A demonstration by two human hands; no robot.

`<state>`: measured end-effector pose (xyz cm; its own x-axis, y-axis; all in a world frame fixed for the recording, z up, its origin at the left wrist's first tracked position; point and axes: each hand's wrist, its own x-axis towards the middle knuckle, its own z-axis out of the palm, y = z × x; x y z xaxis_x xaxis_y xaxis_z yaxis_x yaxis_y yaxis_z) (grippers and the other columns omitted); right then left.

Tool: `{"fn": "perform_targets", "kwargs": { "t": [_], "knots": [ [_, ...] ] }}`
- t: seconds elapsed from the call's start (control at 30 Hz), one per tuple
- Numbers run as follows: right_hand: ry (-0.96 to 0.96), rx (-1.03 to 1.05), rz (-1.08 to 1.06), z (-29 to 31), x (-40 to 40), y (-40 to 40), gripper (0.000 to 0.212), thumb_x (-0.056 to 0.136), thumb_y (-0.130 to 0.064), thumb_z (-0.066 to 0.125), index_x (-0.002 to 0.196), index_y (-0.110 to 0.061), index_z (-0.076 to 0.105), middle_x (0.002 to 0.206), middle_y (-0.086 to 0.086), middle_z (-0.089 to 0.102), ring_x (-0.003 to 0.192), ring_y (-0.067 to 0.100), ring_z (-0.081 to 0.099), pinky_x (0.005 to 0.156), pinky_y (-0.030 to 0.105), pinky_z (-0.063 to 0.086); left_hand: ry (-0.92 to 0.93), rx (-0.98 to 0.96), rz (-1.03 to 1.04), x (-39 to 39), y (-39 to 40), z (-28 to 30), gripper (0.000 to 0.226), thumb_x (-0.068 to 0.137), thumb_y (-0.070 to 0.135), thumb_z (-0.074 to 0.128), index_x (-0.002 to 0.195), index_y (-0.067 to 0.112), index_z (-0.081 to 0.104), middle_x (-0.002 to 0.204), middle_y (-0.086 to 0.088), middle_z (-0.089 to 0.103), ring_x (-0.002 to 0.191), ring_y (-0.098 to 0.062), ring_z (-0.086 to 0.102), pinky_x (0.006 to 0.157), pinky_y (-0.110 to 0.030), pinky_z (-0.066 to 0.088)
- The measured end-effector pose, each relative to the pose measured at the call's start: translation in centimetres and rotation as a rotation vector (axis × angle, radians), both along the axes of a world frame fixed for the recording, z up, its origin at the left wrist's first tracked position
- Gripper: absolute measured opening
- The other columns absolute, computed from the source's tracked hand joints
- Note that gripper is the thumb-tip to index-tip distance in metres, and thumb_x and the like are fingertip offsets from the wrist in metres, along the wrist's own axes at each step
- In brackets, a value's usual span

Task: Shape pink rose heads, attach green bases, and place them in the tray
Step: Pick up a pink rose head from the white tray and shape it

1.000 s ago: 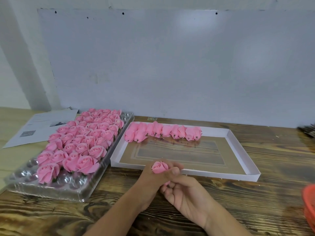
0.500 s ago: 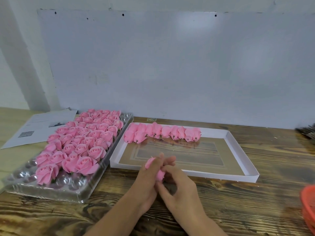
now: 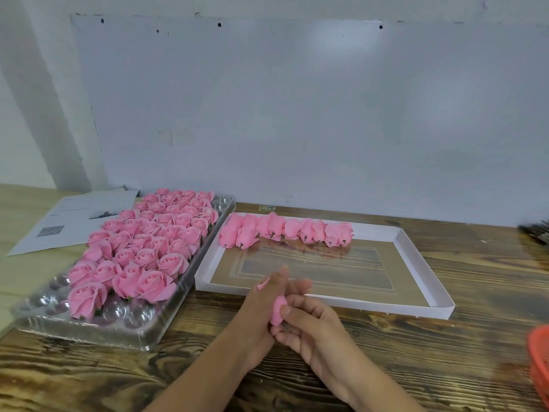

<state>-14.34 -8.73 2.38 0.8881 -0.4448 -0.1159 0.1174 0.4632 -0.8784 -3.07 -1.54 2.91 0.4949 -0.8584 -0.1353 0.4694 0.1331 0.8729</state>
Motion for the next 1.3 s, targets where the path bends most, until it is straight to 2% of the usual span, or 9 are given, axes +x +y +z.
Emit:
{"fn": "perform_targets", "kwargs": {
  "t": [0.07,0.2,0.33,0.53,0.6,0.7,0.83,1.2,1.3],
  "knots": [
    [0.037,-0.156,-0.044,-0.1,0.0,-0.1,0.018,0.091,-0.007,0.069,0.107,0.001,0.069,0.09,0.022,0.073,0.079,0.023,0.069,0.074,0.029,0.059,0.011,0.015,0.029,-0.1,-0.1,0.1,0.055,0.08,0.05,0.069,0.105,0.002,0.073,0.101,-0.01,0.076,0.084,-0.023,0.074,0.069,-0.032,0.06],
    [0.169,-0.929,-0.303,-0.9,0.0,0.2,0.035,0.078,-0.041,0.075,0.111,-0.044,0.062,0.102,-0.02,0.071,0.096,0.001,0.068,0.081,0.013,0.051,0.065,0.0,0.078,-0.2,-0.2,-0.1,0.048,0.084,0.049,0.063,0.101,0.008,0.08,0.101,-0.014,0.076,0.087,-0.024,0.075,0.07,-0.032,0.06],
    [0.105,-1.12,-0.387,-1.7,0.4,0.8,0.039,0.079,-0.041,0.074,0.109,-0.059,0.056,0.109,-0.029,0.064,0.1,-0.003,0.065,0.083,0.012,0.052,0.03,-0.001,0.091,-0.3,-0.3,-0.5,0.052,0.086,0.054,0.059,0.11,0.013,0.079,0.116,-0.008,0.075,0.108,-0.021,0.072,0.08,-0.028,0.059],
    [0.08,-0.715,-0.374,-0.6,0.3,0.0,0.034,0.083,-0.007,0.077,0.095,-0.038,0.074,0.08,-0.006,0.073,0.072,0.007,0.067,0.07,0.024,0.056,-0.21,-0.052,0.16,-0.6,-0.8,-0.5,0.06,0.082,0.054,0.061,0.109,0.002,0.07,0.099,-0.014,0.073,0.087,-0.027,0.07,0.075,-0.036,0.06],
    [0.061,-0.527,-0.318,0.1,0.0,-0.8,0.024,0.087,-0.004,0.072,0.097,-0.025,0.077,0.077,0.002,0.074,0.07,0.018,0.068,0.069,0.036,0.059,-0.46,-0.049,0.225,-0.3,-0.7,-0.5,0.039,0.086,0.053,0.059,0.093,0.015,0.069,0.086,0.0,0.071,0.08,-0.016,0.065,0.072,-0.028,0.054],
    [0.034,-0.441,-0.236,0.5,-0.4,-1.2,0.017,0.093,-0.004,0.064,0.097,-0.013,0.078,0.072,0.012,0.071,0.062,0.016,0.062,0.061,0.03,0.055,-0.886,0.031,0.315,-0.3,-0.1,-1.1,0.029,0.093,0.052,0.048,0.078,0.03,0.058,0.072,0.017,0.06,0.066,0.001,0.055,0.062,-0.012,0.044],
    [0.065,-0.439,-0.191,0.2,-0.4,-1.4,0.019,0.098,-0.012,0.058,0.1,-0.008,0.077,0.083,0.022,0.072,0.066,0.019,0.06,0.064,0.027,0.052,-1.155,0.094,0.345,-0.4,0.0,-1.8,0.028,0.094,0.059,0.033,0.079,0.04,0.045,0.071,0.018,0.057,0.065,-0.003,0.055,0.056,-0.015,0.041],
    [0.048,-0.317,-0.159,0.0,0.0,-1.7,0.021,0.097,-0.024,0.061,0.098,-0.013,0.079,0.076,0.01,0.07,0.068,0.016,0.06,0.063,0.025,0.05,-1.262,0.059,0.38,-0.6,0.1,-2.1,0.046,0.098,0.066,0.029,0.096,0.03,0.058,0.072,0.014,0.061,0.074,-0.009,0.063,0.062,-0.018,0.048],
    [0.034,-0.303,-0.134,-0.1,0.0,-1.6,0.02,0.096,-0.021,0.061,0.1,-0.013,0.079,0.079,0.012,0.07,0.072,0.017,0.061,0.065,0.025,0.051,-1.251,0.056,0.449,-0.8,-0.1,-1.9,0.028,0.101,0.051,0.036,0.086,0.035,0.053,0.066,0.018,0.057,0.067,-0.003,0.06,0.058,-0.01,0.042]
  ]
}}
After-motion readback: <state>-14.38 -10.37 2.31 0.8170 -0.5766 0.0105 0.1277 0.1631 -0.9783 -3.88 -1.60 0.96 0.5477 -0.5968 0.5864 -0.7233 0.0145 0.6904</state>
